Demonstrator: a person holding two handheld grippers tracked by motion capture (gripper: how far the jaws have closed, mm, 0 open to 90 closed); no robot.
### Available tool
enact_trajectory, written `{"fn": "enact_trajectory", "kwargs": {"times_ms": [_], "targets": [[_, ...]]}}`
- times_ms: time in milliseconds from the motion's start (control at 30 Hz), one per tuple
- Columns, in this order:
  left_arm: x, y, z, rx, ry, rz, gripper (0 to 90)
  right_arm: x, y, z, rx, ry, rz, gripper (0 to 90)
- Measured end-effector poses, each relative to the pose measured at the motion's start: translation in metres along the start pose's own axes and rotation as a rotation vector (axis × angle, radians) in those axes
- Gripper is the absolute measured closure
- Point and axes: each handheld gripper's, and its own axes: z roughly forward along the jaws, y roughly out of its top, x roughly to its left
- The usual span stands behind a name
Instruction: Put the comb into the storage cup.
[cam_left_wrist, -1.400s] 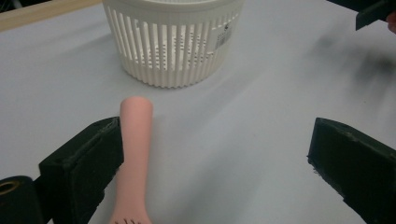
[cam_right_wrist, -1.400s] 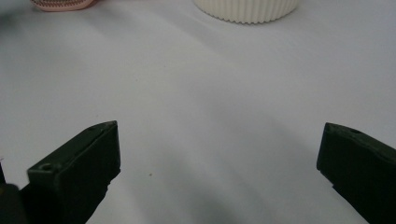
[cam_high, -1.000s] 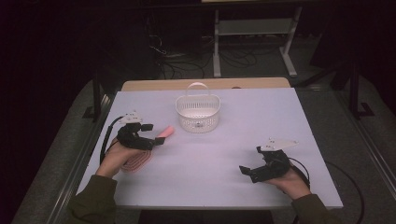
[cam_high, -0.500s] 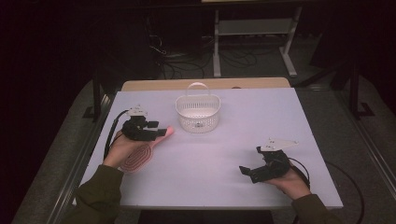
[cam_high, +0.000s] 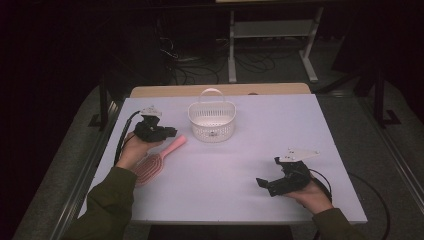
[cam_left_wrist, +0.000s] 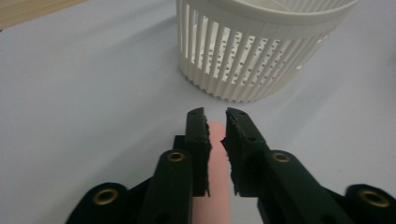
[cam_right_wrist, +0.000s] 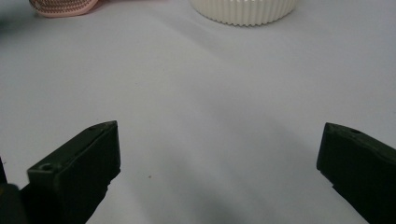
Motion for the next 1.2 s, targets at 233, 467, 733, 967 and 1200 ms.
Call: {"fn": "enact_trajectory", "kwargs": {"times_ms": [233,467,733,967,1200], "targets": [[0.008,0.0,0.009,0.019,0.016,-0.005,90.0,0.0,0.0,0.0,-0.002,0.001,0.001,0.0],[0.016,-0.004,0.022,0.061,0.024,-0.035,90.0,0.0,0.0,0.0,-0.002,0.001,0.002,0.0],[0.015,0.0,0.032,0.106,0.049,-0.02,90.0,0.0,0.0,0.0,-0.002,0.002,0.002,0.0],[0.013,0.004,0.039,0.143,0.065,-0.012,90.0,0.0,0.0,-0.001,-0.005,0.002,0.003,0.0],[0.011,0.003,0.044,0.169,0.069,-0.01,90.0,0.0,0.0,-0.001,-0.008,0.002,0.002,0.0]]}}
